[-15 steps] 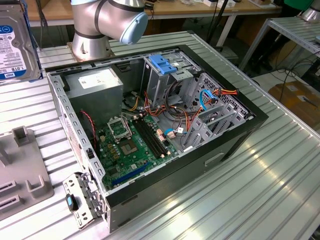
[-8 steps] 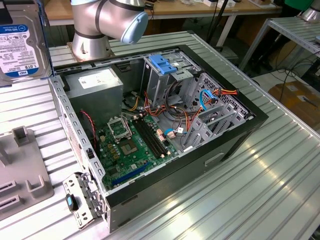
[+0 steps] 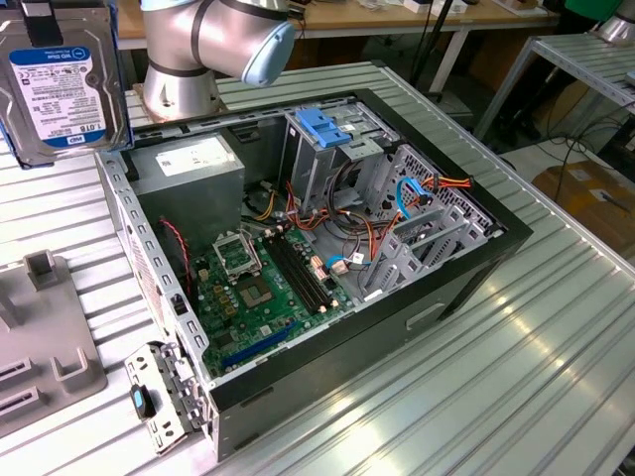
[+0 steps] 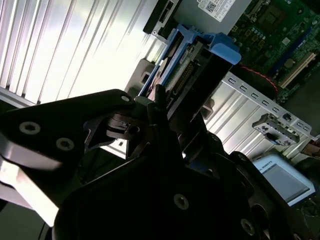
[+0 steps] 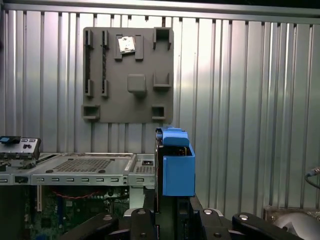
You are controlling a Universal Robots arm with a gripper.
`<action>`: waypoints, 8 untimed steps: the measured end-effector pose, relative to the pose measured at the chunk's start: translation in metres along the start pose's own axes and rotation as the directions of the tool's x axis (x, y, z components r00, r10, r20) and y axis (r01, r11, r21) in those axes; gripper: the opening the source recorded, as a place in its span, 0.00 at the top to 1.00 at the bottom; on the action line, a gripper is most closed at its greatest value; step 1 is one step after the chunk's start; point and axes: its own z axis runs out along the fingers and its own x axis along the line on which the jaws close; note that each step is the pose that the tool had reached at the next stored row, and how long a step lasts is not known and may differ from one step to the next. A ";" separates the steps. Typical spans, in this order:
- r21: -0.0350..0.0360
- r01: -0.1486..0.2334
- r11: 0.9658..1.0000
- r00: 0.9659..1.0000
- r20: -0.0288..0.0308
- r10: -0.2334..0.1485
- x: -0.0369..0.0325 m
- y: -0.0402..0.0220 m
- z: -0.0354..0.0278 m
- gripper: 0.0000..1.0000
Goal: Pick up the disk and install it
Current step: 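Pick up the disk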
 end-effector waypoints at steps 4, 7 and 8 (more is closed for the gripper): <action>0.000 0.000 1.000 1.000 0.000 0.000 0.0003 -0.0133 0.0002 0.65; 0.000 0.000 1.000 1.000 0.000 0.000 0.0006 -0.0261 0.0004 0.65; 0.000 0.000 1.000 1.000 0.000 0.000 0.0007 -0.0315 0.0005 0.65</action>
